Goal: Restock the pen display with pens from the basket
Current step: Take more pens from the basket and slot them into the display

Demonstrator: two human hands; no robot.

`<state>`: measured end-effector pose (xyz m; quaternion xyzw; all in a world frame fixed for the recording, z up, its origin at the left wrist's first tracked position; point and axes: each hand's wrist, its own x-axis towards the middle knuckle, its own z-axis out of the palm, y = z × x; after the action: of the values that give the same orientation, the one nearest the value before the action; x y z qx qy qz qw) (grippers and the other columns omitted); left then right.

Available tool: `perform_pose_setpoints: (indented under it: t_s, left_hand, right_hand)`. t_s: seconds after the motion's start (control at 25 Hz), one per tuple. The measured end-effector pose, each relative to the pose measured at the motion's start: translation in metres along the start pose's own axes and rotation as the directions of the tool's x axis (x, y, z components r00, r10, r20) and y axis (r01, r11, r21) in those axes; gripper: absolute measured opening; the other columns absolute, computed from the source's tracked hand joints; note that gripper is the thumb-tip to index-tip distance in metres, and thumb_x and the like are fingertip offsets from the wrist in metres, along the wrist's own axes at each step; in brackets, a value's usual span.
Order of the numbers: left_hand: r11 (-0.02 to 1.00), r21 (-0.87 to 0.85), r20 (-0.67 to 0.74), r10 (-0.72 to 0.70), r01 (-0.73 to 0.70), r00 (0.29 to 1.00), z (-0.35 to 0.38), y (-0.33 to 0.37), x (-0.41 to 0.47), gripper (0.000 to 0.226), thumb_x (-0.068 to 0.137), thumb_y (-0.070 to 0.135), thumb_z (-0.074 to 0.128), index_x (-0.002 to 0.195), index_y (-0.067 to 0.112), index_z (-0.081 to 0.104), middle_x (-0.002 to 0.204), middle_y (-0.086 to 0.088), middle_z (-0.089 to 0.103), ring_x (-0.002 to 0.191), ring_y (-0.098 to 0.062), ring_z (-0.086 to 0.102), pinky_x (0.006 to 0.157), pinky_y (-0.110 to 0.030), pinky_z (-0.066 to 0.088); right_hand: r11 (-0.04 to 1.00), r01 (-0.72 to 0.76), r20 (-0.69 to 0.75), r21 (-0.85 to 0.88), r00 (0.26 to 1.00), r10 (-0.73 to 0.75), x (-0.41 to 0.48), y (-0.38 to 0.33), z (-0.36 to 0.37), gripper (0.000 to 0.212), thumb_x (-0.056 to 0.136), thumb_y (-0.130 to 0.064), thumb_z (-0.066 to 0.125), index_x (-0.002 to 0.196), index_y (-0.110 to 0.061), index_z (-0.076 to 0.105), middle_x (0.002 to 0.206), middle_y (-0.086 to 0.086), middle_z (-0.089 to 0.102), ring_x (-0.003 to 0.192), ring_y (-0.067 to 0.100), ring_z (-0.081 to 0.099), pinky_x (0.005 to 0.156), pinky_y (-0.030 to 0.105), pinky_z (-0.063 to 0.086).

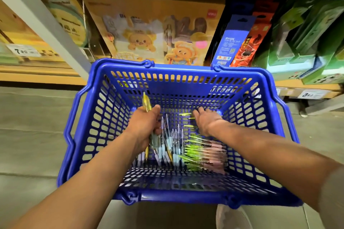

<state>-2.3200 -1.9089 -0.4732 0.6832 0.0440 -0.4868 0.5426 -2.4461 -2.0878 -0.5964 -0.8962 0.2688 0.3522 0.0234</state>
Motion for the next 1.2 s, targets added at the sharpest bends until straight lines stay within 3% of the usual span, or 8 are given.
perform_pose_setpoints:
  t_s: [0.12, 0.24, 0.36, 0.48, 0.76, 0.96, 1.08, 1.2]
  left_hand:
    - [1.000, -0.010, -0.010, 0.007, -0.007, 1.000, -0.002, 0.000, 0.003, 0.053, 0.107, 0.023, 0.053, 0.149, -0.002, 0.035, 0.074, 0.000, 0.046, 0.052, -0.009, 0.041, 0.044, -0.023, 0.041]
    - [1.000, -0.025, -0.009, 0.006, -0.007, 1.000, -0.003, 0.002, 0.005, 0.059, 0.106, 0.024, 0.055, 0.153, -0.002, 0.031, 0.071, -0.001, 0.047, 0.050, -0.008, 0.042, 0.042, -0.022, 0.040]
    - [1.000, -0.031, 0.008, -0.005, 0.005, 1.000, 0.000, 0.005, 0.007, 0.023, 0.105, 0.027, 0.057, 0.119, 0.009, 0.053, 0.067, 0.001, 0.043, 0.045, -0.008, 0.040, 0.041, -0.023, 0.038]
    - [0.998, -0.067, 0.058, -0.007, 0.011, 0.998, 0.003, 0.007, 0.004, 0.026, 0.103, 0.036, 0.058, 0.091, 0.015, 0.051, 0.061, 0.004, 0.039, 0.045, -0.010, 0.035, 0.040, -0.024, 0.034]
    - [0.986, -0.155, 0.100, -0.052, 0.067, 0.994, 0.001, 0.007, -0.003, 0.028, 0.109, 0.033, 0.046, 0.095, 0.010, 0.053, 0.070, -0.005, 0.065, 0.059, -0.017, 0.065, 0.057, -0.034, 0.060]
    - [0.987, -0.144, 0.053, -0.060, 0.067, 0.997, 0.003, 0.007, 0.000, 0.031, 0.110, 0.033, 0.042, 0.103, 0.006, 0.056, 0.097, -0.016, 0.077, 0.083, -0.026, 0.074, 0.077, -0.047, 0.063]
    - [0.997, -0.068, 0.003, -0.040, 0.040, 0.999, 0.007, 0.002, 0.000, 0.033, 0.111, 0.032, 0.040, 0.116, 0.003, 0.052, 0.107, -0.020, 0.073, 0.089, -0.027, 0.071, 0.084, -0.052, 0.060]
    - [0.997, -0.062, 0.028, -0.047, 0.049, 0.998, 0.015, 0.000, -0.005, 0.035, 0.112, 0.032, 0.035, 0.124, 0.002, 0.049, 0.076, -0.010, 0.073, 0.064, -0.019, 0.070, 0.059, -0.038, 0.060]
  right_hand:
    - [0.993, 0.042, -0.128, -0.108, 0.990, -0.055, 0.003, -0.009, 0.020, 0.058, 0.091, 0.000, 0.059, 0.141, -0.013, 0.032, 0.136, 0.013, 0.038, 0.120, 0.036, 0.047, 0.095, 0.046, 0.047]
    - [0.991, 0.068, -0.201, -0.118, 0.975, -0.091, -0.001, -0.006, 0.034, 0.059, 0.087, 0.008, 0.060, 0.136, -0.012, 0.033, 0.135, 0.012, 0.035, 0.119, 0.035, 0.045, 0.093, 0.046, 0.049]
    - [0.988, 0.058, -0.190, -0.145, 0.978, -0.085, 0.000, -0.002, 0.034, 0.050, 0.093, 0.002, 0.056, 0.139, -0.006, 0.039, 0.137, 0.015, 0.043, 0.123, 0.033, 0.046, 0.095, 0.045, 0.049]
    - [0.973, 0.085, -0.139, -0.212, 0.983, -0.116, -0.001, 0.000, 0.030, 0.046, 0.096, 0.000, 0.052, 0.141, -0.005, 0.043, 0.135, 0.016, 0.049, 0.121, 0.034, 0.051, 0.089, 0.047, 0.054]
    - [0.927, 0.192, -0.077, -0.322, 0.971, -0.228, -0.007, 0.004, 0.024, 0.045, 0.096, 0.003, 0.053, 0.140, -0.001, 0.045, 0.131, 0.018, 0.057, 0.113, 0.035, 0.060, 0.086, 0.045, 0.054]
    - [0.957, 0.213, -0.226, 0.196, 0.959, -0.168, -0.020, -0.008, -0.040, 0.022, 0.099, -0.015, 0.051, 0.122, -0.015, 0.052, 0.115, 0.008, 0.058, 0.104, 0.032, 0.063, 0.076, 0.041, 0.050]
    - [0.766, 0.274, -0.301, 0.582, 0.947, -0.110, -0.040, -0.027, -0.079, 0.018, 0.101, -0.038, 0.047, 0.102, -0.024, 0.058, 0.097, 0.002, 0.063, 0.087, 0.022, 0.062, 0.067, 0.036, 0.047]
    - [0.460, 0.246, -0.229, 0.853, 0.969, -0.093, -0.058, -0.046, -0.096, 0.022, 0.097, -0.045, 0.054, 0.090, -0.027, 0.065, 0.084, 0.001, 0.069, 0.078, 0.019, 0.067, 0.066, 0.038, 0.057]
